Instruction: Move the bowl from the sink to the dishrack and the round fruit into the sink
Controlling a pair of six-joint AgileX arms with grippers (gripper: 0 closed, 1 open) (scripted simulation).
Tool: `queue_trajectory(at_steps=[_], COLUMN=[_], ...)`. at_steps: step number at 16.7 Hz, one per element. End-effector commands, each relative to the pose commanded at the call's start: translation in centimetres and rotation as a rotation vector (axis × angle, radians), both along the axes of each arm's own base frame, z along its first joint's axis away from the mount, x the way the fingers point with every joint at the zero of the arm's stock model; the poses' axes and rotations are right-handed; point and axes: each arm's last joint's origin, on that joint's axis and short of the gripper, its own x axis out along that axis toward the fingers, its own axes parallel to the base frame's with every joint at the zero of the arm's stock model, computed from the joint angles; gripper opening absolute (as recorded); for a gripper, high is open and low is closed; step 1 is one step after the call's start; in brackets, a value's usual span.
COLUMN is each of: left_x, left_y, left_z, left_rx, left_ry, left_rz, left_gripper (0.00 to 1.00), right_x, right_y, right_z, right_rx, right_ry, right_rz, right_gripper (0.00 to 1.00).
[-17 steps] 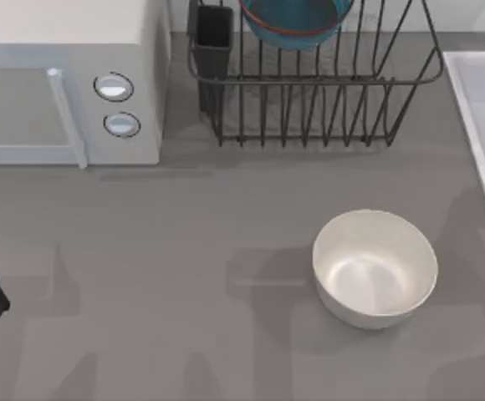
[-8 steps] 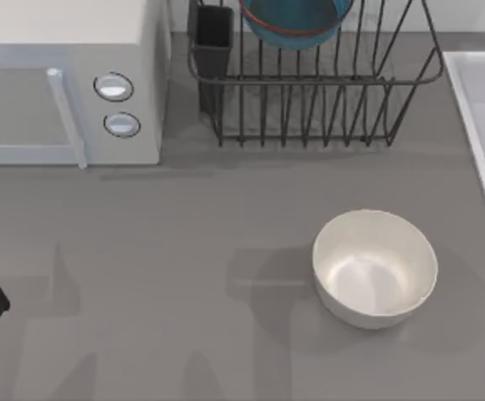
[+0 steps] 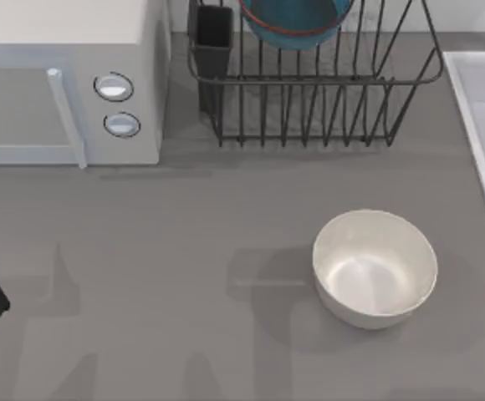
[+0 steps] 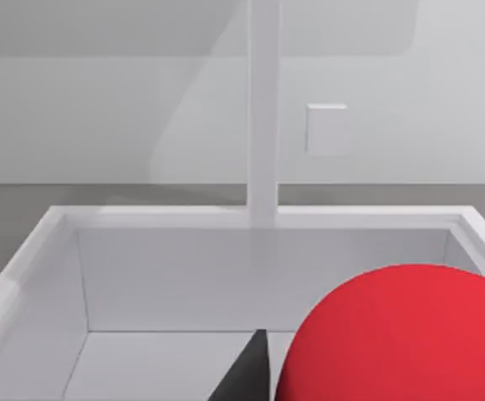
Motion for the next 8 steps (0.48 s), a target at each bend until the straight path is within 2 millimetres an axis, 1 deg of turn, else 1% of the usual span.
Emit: queue_trajectory(at_steps=[1,8], left_x=[0.00,0.00], left_y=[0.00,0.00], left_z=[0.00,0.00], left_rx=[0.000,0.000], left_ry=[0.000,0.000], left_rz=[0.000,0.000], left_gripper=[1.00,1.00], right_x=[0.00,0.00], right_y=[0.00,0.00], right_z=[0.00,0.00], right_rx=[0.000,0.000], right_ry=[0.000,0.000], right_rz=[0.000,0.000], right_gripper=[0.00,0.53])
